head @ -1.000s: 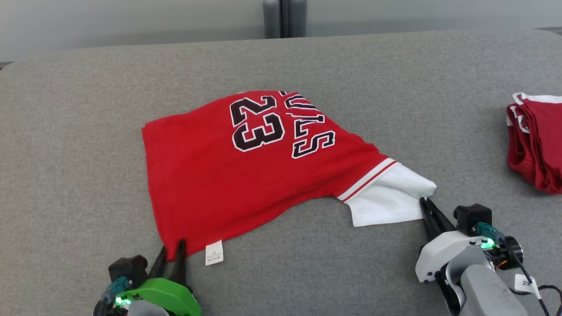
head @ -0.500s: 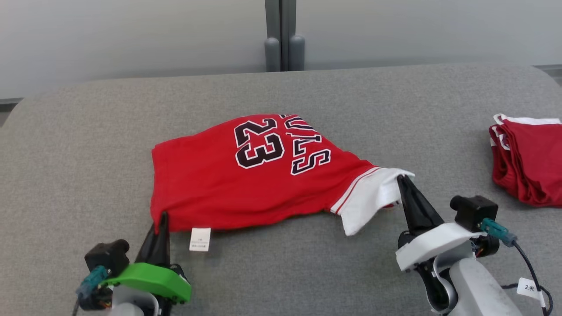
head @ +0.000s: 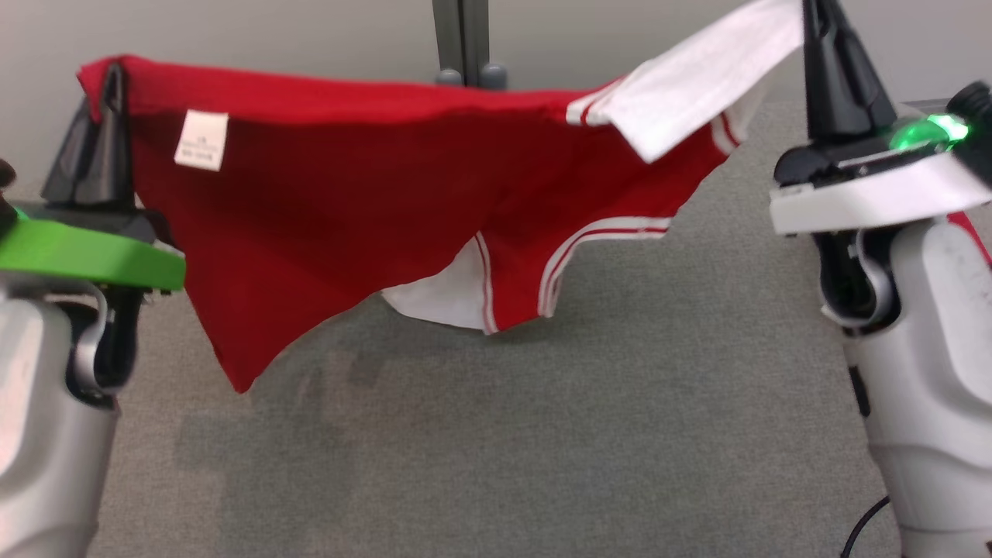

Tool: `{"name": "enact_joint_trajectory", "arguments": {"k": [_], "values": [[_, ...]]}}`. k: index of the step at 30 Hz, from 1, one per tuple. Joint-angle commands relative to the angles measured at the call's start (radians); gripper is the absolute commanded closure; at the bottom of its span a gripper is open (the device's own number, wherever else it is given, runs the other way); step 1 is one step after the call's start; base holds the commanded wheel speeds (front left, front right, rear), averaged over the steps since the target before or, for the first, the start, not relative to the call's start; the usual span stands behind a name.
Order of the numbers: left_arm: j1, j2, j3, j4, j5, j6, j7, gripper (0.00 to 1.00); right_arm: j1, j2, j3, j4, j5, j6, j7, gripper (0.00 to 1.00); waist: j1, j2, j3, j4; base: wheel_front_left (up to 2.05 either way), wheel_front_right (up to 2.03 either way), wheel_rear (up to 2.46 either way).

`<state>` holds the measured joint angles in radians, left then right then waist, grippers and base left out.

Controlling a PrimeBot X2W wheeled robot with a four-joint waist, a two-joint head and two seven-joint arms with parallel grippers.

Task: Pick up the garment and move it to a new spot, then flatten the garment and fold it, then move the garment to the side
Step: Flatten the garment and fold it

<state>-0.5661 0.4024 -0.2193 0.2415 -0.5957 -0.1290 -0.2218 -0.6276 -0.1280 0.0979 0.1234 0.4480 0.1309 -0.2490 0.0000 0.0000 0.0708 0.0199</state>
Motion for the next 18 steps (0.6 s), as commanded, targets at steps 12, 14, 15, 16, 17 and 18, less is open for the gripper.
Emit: {"name": "enact_joint_trajectory", "arguments": {"k": [12, 14, 15, 16, 17, 18], "values": [[-0.285, 0.109, -0.074, 0.006, -0.072, -0.003, 0.125, 1.0, -0.386, -0.073, -0.045, 0.064, -0.145, -0.001, 0.096, 1.0, 0.0, 0.0, 0.147, -0.026, 0.0, 0.0, 0.0], [-0.33, 0.112, -0.083, 0.028, -0.076, -0.003, 0.125, 1.0, -0.453, -0.065, -0.06, 0.106, -0.179, -0.001, 0.092, 1.0, 0.0, 0.0, 0.186, -0.031, 0.0, 0.0, 0.0], [-0.352, 0.111, -0.09, 0.042, -0.078, -0.003, 0.124, 1.0, -0.483, -0.061, -0.068, 0.129, -0.199, -0.001, 0.087, 1.0, 0.0, 0.0, 0.202, -0.032, 0.0, 0.0, 0.0], [-0.383, 0.109, -0.09, 0.059, -0.082, -0.003, 0.123, 1.0, -0.524, -0.057, -0.077, 0.154, -0.227, -0.001, 0.083, 1.0, 0.0, 0.0, 0.226, -0.034, 0.0, 0.0, 0.0], [-0.412, 0.108, -0.09, 0.075, -0.083, -0.002, 0.119, 1.0, -0.558, -0.052, -0.086, 0.176, -0.246, -0.001, 0.079, 1.0, 0.0, 0.0, 0.246, -0.036, 0.0, 0.0, 0.0], [-0.445, 0.104, -0.089, 0.101, -0.081, -0.001, 0.113, 1.0, -0.597, -0.044, -0.094, 0.204, -0.276, -0.001, 0.071, 1.0, 0.0, 0.0, 0.268, -0.038, 0.0, 0.0, 0.0]]}}
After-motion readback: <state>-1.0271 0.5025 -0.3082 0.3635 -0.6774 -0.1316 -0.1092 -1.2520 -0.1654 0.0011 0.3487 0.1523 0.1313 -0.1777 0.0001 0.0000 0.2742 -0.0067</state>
